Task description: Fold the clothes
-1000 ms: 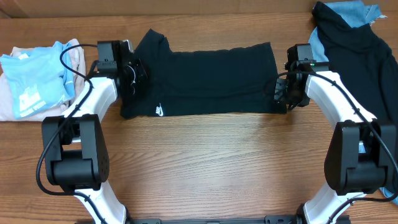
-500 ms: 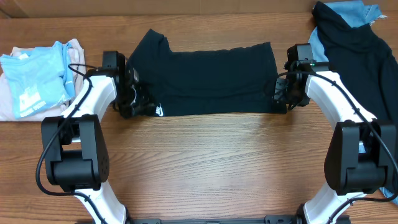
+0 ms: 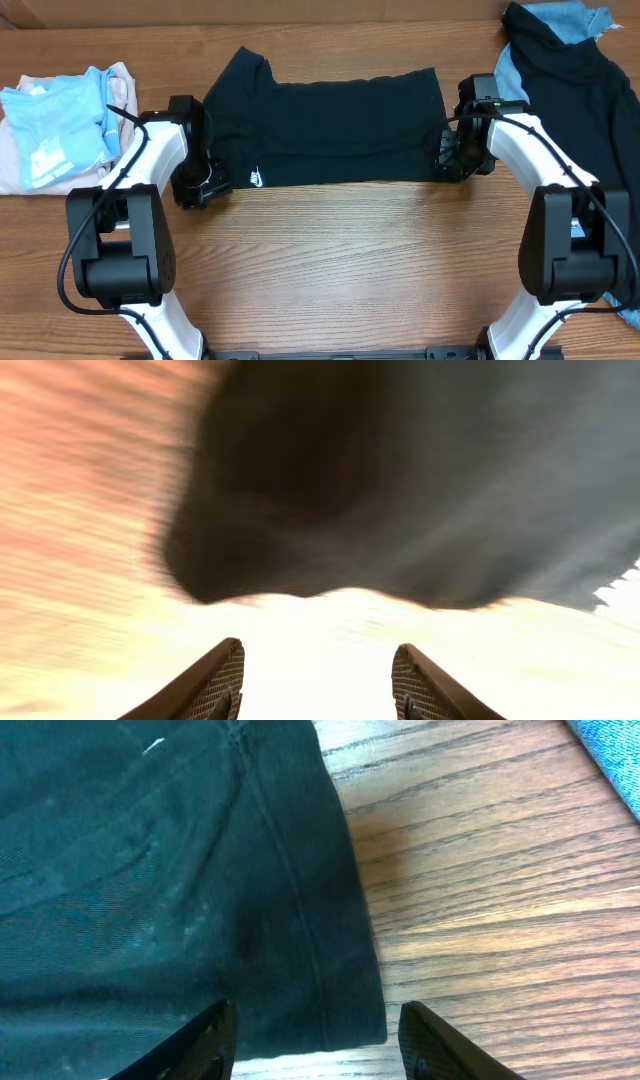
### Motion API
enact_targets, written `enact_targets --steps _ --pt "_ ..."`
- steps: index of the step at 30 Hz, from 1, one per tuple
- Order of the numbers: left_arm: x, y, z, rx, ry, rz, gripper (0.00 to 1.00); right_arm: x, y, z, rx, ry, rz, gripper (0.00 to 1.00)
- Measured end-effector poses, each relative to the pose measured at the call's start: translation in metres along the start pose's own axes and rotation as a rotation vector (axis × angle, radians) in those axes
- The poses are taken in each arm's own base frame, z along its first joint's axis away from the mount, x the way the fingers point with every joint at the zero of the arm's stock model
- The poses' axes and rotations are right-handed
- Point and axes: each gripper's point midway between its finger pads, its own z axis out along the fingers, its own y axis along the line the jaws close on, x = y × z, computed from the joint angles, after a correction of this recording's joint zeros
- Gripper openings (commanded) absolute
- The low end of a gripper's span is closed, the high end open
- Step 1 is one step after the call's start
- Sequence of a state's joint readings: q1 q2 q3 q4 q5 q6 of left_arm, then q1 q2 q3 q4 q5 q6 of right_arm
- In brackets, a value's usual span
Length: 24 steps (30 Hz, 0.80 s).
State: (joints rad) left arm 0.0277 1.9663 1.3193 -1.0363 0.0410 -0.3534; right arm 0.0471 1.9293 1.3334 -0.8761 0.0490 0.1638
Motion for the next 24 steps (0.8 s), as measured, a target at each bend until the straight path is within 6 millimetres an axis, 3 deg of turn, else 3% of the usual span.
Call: enact_targets --steps 6,10,13,18,24 --pt "-0.015 0.027 -0.003 -0.155 -0.087 -0.090 0.54 0.001 0.000 0.000 0.001 0.004 -0.001 0.56" --pt "-0.033 0.028 -0.005 -0.164 -0.170 -0.124 0.54 0.002 0.000 0.000 0.001 0.008 -0.001 0.56" --pt "-0.036 0.023 -0.005 -0.136 -0.174 -0.124 0.55 0.003 -0.001 0.000 0.003 0.012 -0.001 0.56" --pt "-0.032 -0.002 -0.002 0.000 -0.135 -0.062 0.55 0.004 -0.001 0.000 0.003 0.015 -0.002 0.56" --pt "-0.013 -0.022 -0.002 0.115 -0.043 0.013 0.46 0.004 -0.001 0.000 0.003 0.015 -0.002 0.56"
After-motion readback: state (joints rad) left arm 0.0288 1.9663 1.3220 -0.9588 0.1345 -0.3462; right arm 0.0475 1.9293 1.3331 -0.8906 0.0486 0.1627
